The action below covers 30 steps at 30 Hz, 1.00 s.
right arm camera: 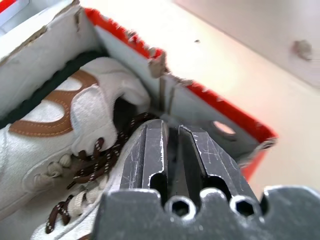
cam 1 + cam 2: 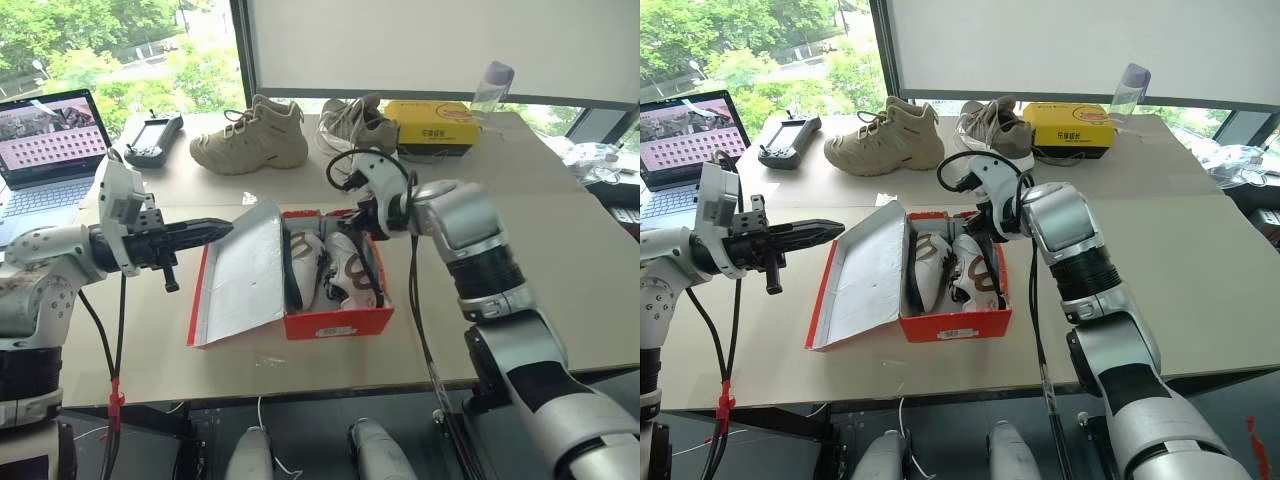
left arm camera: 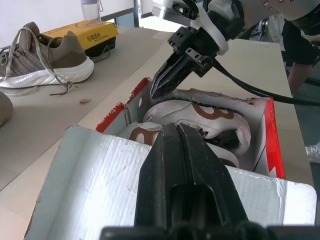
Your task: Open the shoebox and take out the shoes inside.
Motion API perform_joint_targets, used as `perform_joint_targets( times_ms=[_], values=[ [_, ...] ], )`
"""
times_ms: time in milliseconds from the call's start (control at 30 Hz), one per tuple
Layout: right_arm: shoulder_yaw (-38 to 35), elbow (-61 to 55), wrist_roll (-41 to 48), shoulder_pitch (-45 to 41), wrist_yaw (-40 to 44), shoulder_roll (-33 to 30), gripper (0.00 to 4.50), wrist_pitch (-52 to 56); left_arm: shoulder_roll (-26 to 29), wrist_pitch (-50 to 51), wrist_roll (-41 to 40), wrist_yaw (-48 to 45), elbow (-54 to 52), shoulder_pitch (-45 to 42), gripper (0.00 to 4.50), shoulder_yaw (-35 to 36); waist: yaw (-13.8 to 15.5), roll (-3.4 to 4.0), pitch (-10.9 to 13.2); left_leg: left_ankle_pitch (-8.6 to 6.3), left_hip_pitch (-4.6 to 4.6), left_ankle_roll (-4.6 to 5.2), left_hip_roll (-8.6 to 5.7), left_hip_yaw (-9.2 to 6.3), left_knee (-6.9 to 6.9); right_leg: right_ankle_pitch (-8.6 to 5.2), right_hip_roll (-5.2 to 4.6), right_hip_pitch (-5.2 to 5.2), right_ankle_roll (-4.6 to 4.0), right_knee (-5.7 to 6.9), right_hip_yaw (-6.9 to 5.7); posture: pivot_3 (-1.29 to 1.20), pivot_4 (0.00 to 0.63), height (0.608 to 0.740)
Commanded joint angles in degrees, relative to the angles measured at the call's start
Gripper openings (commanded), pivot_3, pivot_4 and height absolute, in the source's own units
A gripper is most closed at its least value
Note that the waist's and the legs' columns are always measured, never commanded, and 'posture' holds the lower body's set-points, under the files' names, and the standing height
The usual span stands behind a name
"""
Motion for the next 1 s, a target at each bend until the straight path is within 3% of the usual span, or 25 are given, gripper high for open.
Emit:
perform_joint_targets(
  times_ms=[33, 167, 267, 567, 1000],
  values=[
    [0.3, -2.6, -0.4, -1.2, -0.4, -2.4, 0.76, -1.5, 0.1, -1.3, 0.5, -0.3, 0.1, -1.9, 0.00, 0.2, 0.1, 0.00, 0.0, 0.00, 0.00, 0.00, 0.00, 0.00, 0.00, 0.00, 0.00, 0.00, 0.00, 0.00, 0.00, 0.00, 0.150, 0.712],
    [0.2, -6.9, 1.0, -0.3, -0.2, -3.2, 0.76, -0.2, 0.2, -1.3, 0.5, -0.5, 0.3, -2.0, 0.00, -0.3, 0.0, 0.00, 0.0, 0.00, -0.01, 0.00, 0.00, 0.00, 0.01, 0.00, 0.00, -0.01, 0.00, -0.01, 0.01, 0.00, 0.150, 0.712],
    [-0.8, -12.3, 2.6, 0.9, -0.4, -3.4, 1.45, 1.9, 0.2, -1.1, 0.6, -0.4, 0.4, -2.3, 0.00, -0.4, -0.1, 0.00, 0.0, 0.00, -0.01, 0.00, 0.00, 0.00, -0.02, 0.00, 0.00, -0.04, 0.00, 0.01, 0.01, 0.00, 0.150, 0.712],
    [2.1, -19.9, 5.5, 4.5, -1.7, -3.9, 4.45, 7.9, 0.2, -0.3, 0.6, -0.1, -0.3, -2.4, 0.00, -0.6, 0.1, 0.00, 0.0, 0.00, -0.02, 0.00, 0.00, 0.00, 0.04, 0.00, 0.00, -0.01, 0.00, 0.01, 0.01, 0.00, 0.150, 0.712],
    [9.2, -11.0, 3.5, 10.4, -1.7, -6.5, 4.45, -1.2, 0.2, 0.3, 0.4, 1.2, -1.3, -2.2, 0.00, -0.7, 0.1, -0.01, 0.0, 0.00, -0.01, 0.00, 0.01, 0.00, 0.05, 0.00, 0.00, 0.01, 0.00, 0.00, 0.02, 0.00, 0.150, 0.712]
  ],
)
